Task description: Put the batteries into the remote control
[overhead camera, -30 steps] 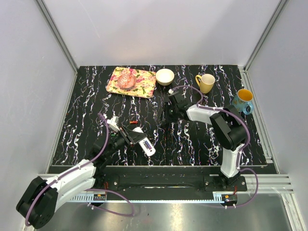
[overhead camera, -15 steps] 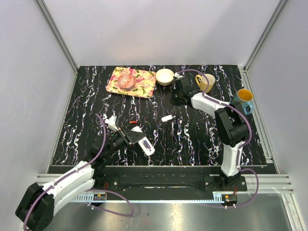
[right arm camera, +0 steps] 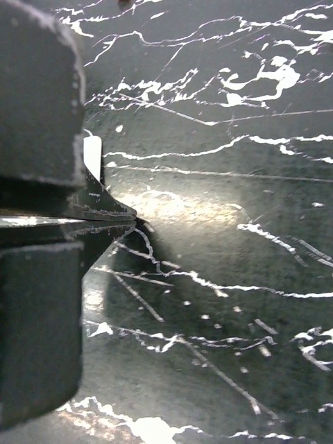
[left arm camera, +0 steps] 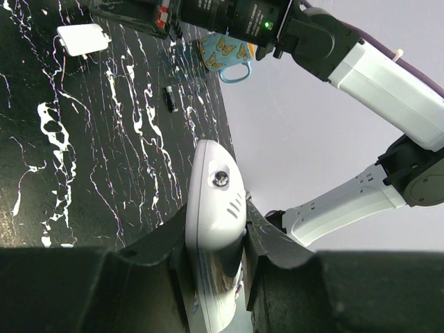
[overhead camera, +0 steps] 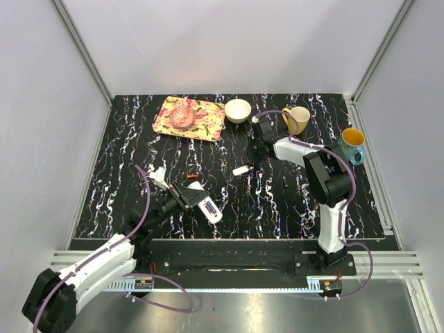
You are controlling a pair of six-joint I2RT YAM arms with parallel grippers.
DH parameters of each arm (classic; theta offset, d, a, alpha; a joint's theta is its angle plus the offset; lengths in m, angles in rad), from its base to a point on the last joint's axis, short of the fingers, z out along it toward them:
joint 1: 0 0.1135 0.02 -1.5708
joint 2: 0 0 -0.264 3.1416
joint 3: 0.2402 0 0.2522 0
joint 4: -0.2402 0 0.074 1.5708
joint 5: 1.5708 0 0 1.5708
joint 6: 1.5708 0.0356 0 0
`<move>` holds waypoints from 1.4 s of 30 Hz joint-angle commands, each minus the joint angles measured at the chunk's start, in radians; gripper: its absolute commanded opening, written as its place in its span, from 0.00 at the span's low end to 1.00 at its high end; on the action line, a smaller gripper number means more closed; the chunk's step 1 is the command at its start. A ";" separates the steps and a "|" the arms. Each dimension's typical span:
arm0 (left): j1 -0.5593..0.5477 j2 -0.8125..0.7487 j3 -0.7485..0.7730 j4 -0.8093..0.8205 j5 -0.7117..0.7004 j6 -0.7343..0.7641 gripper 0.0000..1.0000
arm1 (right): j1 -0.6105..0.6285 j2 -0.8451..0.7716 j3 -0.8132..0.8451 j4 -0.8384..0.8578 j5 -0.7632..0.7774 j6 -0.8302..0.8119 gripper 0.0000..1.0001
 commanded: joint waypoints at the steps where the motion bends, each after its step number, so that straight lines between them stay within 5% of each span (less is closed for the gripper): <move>1: -0.002 0.004 0.010 0.050 -0.022 0.011 0.00 | 0.000 -0.068 -0.092 -0.031 0.000 0.011 0.00; 13: -0.002 0.091 0.006 0.132 -0.001 -0.003 0.00 | 0.070 -0.275 -0.324 0.046 -0.054 0.031 0.00; 19: -0.004 0.075 0.000 0.125 -0.005 -0.006 0.00 | 0.082 -0.386 -0.327 0.035 0.174 0.046 0.00; 29: -0.004 -0.030 0.004 0.022 -0.019 0.009 0.00 | 0.055 -0.115 0.076 -0.053 0.150 -0.040 0.00; 42: 0.001 -0.148 0.013 -0.115 -0.076 0.048 0.00 | 0.047 0.004 0.060 -0.066 0.027 -0.032 0.00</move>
